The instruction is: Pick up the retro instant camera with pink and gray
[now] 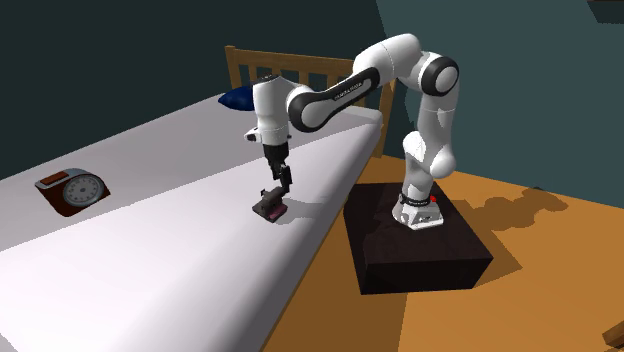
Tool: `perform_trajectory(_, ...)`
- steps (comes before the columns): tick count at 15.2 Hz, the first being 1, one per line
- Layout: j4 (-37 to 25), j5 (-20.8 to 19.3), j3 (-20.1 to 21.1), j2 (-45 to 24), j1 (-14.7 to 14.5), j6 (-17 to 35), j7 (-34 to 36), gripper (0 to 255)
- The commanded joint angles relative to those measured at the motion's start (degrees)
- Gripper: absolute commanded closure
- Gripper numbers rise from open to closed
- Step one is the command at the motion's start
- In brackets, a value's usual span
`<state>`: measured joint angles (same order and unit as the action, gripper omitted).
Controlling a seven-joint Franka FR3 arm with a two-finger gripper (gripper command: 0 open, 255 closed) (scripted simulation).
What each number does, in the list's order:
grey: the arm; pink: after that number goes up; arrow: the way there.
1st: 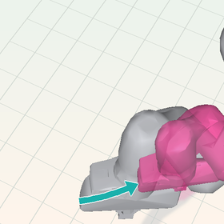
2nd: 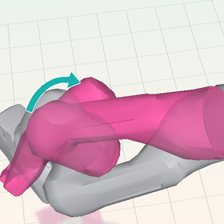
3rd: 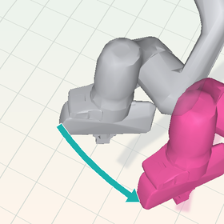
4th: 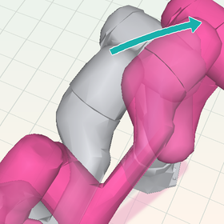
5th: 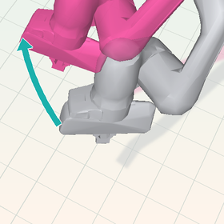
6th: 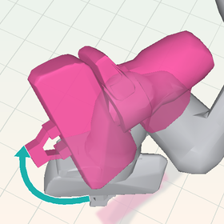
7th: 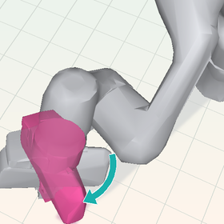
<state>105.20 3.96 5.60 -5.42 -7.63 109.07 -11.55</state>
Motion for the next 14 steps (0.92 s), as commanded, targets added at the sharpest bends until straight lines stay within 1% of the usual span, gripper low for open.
perform_trajectory(1,1.24,0.02,0.02,-0.21,-0.02,1.48,-0.08,0)
perform_trajectory(3,2.67,0.02,0.03,-0.67,-0.04,3.37,-0.18,0)
perform_trajectory(5,2.67,0.02,0.03,-0.67,-0.04,3.37,-0.18,0)
perform_trajectory(6,2.68,0.02,0.04,-0.61,-0.06,3.31,-0.15,255)
perform_trajectory(14,2.68,0.03,0.05,-0.57,-0.07,3.28,-0.13,255)
